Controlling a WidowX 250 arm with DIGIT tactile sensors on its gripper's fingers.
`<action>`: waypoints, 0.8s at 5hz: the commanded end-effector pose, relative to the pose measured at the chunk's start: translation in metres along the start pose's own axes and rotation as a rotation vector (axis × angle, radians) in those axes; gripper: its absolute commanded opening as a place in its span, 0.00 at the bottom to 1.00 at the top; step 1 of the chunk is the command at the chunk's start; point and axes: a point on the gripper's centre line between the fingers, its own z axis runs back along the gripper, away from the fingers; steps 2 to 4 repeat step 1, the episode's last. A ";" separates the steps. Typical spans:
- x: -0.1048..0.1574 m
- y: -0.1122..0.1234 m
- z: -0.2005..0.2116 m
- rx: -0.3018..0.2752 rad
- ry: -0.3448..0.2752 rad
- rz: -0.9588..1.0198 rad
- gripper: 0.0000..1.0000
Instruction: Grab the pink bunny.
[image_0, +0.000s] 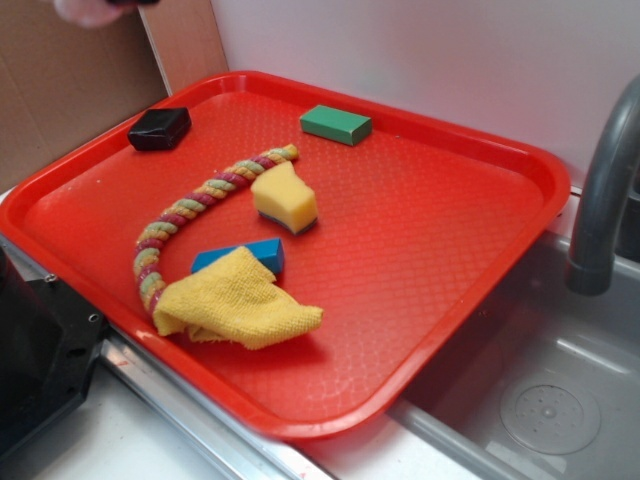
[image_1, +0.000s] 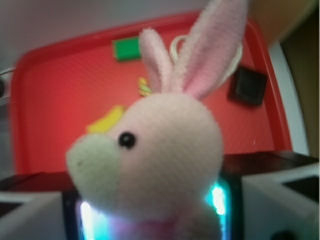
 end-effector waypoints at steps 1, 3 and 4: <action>0.032 -0.009 0.030 0.044 0.003 -0.056 0.00; 0.032 -0.009 0.030 0.044 0.003 -0.056 0.00; 0.032 -0.009 0.030 0.044 0.003 -0.056 0.00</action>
